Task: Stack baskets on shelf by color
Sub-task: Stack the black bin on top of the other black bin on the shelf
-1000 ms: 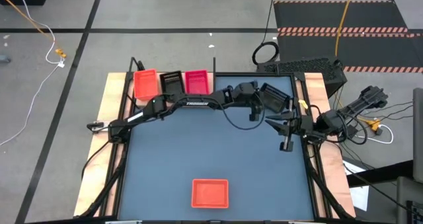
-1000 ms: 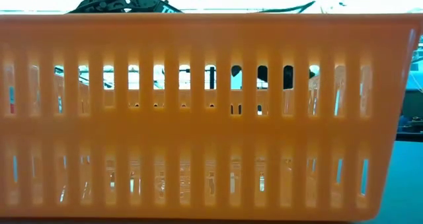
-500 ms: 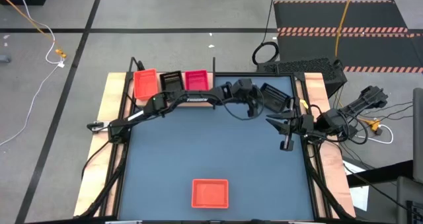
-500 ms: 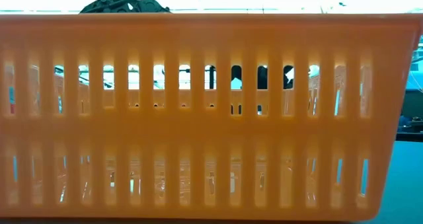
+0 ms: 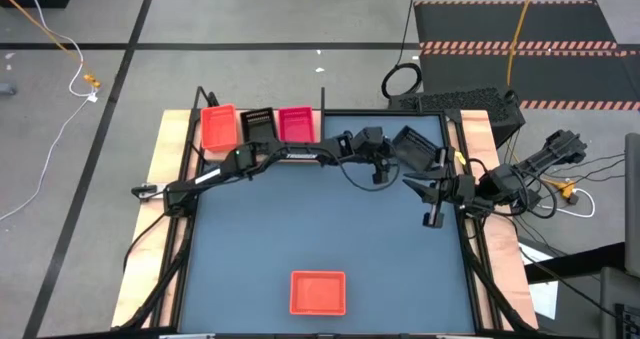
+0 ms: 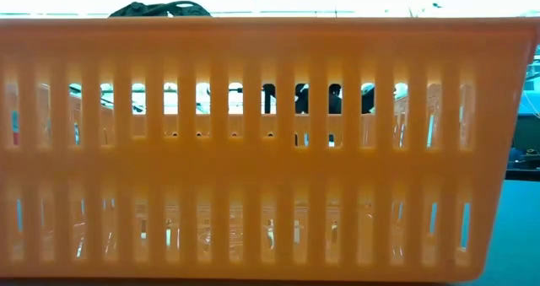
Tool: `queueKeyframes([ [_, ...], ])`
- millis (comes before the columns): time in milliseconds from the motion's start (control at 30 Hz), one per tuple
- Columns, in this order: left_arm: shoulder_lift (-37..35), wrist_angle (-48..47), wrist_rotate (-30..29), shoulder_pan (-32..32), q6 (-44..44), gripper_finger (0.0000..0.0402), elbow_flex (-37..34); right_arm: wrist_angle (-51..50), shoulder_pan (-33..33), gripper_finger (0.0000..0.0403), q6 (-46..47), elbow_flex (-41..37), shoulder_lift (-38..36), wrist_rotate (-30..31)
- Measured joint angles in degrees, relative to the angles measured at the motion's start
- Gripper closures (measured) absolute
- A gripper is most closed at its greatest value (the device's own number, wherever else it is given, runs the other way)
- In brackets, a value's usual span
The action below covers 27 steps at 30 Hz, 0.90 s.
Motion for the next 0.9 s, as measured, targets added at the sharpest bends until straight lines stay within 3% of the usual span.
queueKeyframes([
  [133,0.0,-0.2,0.0,0.0,0.8,0.0170,0.0,0.5,0.0,0.0358,-0.9,0.0,0.0,0.0],
  [367,-0.2,-1.6,0.0,-0.9,0.9,0.0264,0.0,0.8,0.0,0.0358,-2.7,0.0,0.0,0.0],
  [467,-1.7,-2.4,0.0,-2.2,1.1,0.0294,0.0,0.8,-0.1,0.0358,-3.8,0.0,0.0,3.6],
  [633,-7.6,-4.5,-2.5,-4.5,0.6,0.0315,0.0,1.6,-1.4,0.0358,-4.1,0.0,0.0,23.2],
  [867,-17.6,-30.3,-14.6,-8.4,-5.4,0.0328,-0.4,-1.8,-3.4,0.0358,-3.8,0.0,0.7,52.1],
  [900,-18.7,-32.8,-15.3,-9.1,-6.0,0.0336,-1.6,-2.7,-3.6,0.0358,-3.7,0.0,1.0,53.6],
])
